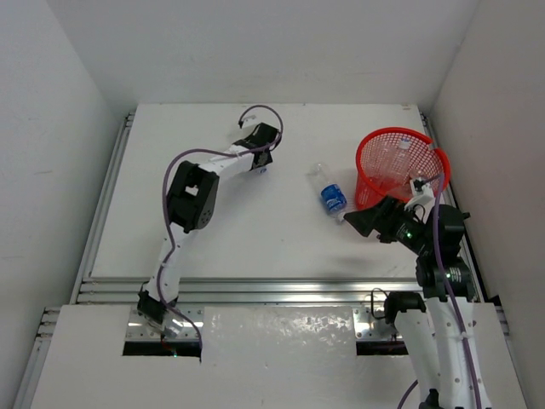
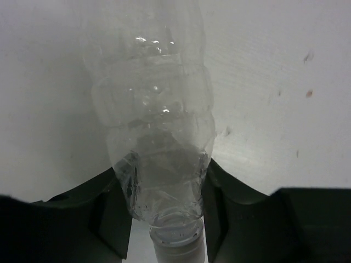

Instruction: Put the plastic bottles in the bin

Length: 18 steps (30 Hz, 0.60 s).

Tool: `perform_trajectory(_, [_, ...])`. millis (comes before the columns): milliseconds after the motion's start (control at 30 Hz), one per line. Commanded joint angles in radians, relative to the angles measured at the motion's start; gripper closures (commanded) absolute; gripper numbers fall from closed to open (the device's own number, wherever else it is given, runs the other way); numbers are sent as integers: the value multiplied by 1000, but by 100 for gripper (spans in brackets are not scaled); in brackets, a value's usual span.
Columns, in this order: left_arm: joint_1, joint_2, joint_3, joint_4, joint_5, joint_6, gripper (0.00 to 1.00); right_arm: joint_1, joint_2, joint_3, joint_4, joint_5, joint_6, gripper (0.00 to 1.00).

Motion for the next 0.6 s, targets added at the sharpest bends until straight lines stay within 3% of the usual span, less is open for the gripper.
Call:
perform_trajectory(0, [-2, -239, -247, 157, 93, 106, 100, 8, 5, -23, 92, -74, 5, 1])
perform_trajectory(67, [-10, -365, -410, 252, 180, 149, 100, 8, 14, -34, 171, -182, 11, 1])
perform_trajectory(100, [-24, -519, -603, 383, 223, 165, 100, 9, 15, -46, 211, -223, 35, 1])
perform_trajectory(167, [-47, -681, -797, 534, 356, 201, 100, 12, 23, -45, 331, -310, 64, 1])
perform_trajectory(200, [-79, -840, -891, 606, 416, 214, 100, 14, 28, -42, 360, -328, 84, 1])
perform_trajectory(233, [-96, -914, -1066, 759, 533, 241, 100, 17, 37, -22, 397, -335, 92, 1])
perform_trajectory(300, [-172, -1105, -1277, 955, 708, 273, 100, 35, 86, 6, 452, -361, 130, 1])
perform_trajectory(400, [-226, -1261, -1460, 1195, 888, 245, 100, 135, 167, 44, 504, -308, 131, 1])
perform_trajectory(567, [-271, -1331, -1537, 1410, 1116, 108, 100, 353, 311, 135, 553, -162, 66, 1])
